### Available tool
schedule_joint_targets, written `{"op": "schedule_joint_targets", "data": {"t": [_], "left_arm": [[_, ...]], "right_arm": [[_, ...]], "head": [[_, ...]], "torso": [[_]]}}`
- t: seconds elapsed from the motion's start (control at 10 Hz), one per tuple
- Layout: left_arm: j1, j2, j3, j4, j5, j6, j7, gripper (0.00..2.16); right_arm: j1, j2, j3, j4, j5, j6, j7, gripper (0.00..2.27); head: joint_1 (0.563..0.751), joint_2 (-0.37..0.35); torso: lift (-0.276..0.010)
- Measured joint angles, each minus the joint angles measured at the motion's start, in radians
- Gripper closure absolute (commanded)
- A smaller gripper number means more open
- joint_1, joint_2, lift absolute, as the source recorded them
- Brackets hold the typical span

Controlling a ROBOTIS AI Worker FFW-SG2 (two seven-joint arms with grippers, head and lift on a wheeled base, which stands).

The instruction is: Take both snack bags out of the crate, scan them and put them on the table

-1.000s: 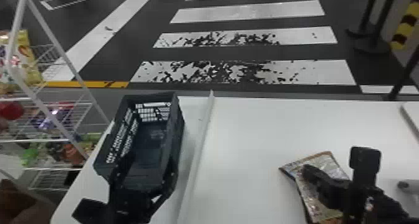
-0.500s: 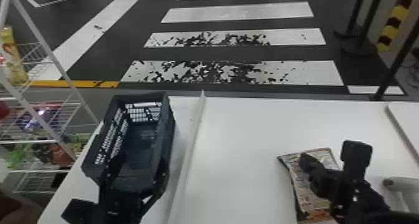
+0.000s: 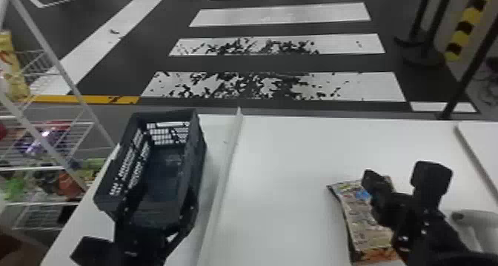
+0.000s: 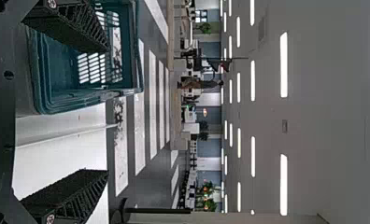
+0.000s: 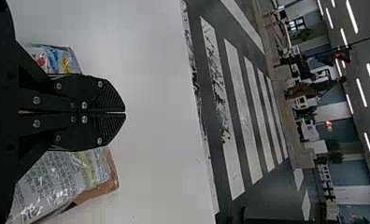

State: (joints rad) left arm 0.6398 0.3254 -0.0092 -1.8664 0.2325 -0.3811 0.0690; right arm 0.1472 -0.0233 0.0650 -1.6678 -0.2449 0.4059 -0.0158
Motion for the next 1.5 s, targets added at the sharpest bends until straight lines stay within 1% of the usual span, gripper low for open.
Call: {"op": "schedule_joint_targets", "data": {"t": [0.3,0.5,0.7,0.9,1.1,1.5], "left_arm": [[-0.012,0.000,-0.009,0.012,0.000,0.000,0.000,0.07],[-0.020,0.001,-0.016,0.018,0.000,0.000,0.000,0.07],[-0.024,0.001,-0.021,0.021,0.001,0.000,0.000,0.07],[-0.022,0.004,-0.021,0.021,0.003,-0.003,0.000,0.07],[-0.023,0.004,-0.020,0.023,0.004,-0.003,0.000,0.07],[-0.024,0.001,-0.021,0.025,0.005,-0.003,0.000,0.07]], "right_arm": [[0.067,-0.001,-0.080,-0.131,0.055,0.190,-0.029,2.25],[0.124,-0.004,-0.118,-0.202,0.066,0.214,-0.029,2.25],[0.144,-0.004,-0.147,-0.224,0.059,0.196,-0.029,2.25],[0.158,-0.003,-0.159,-0.248,0.071,0.249,-0.035,2.25],[0.199,-0.004,-0.165,-0.294,0.101,0.333,-0.033,2.25],[0.243,-0.006,-0.166,-0.340,0.124,0.385,-0.032,2.25]], "head": [[0.695,0.090],[0.695,0.051],[0.695,0.028],[0.695,0.015],[0.695,0.010],[0.695,0.002]], "torso": [[-0.092],[-0.092],[-0.092],[-0.092],[-0.092],[-0.092]]}}
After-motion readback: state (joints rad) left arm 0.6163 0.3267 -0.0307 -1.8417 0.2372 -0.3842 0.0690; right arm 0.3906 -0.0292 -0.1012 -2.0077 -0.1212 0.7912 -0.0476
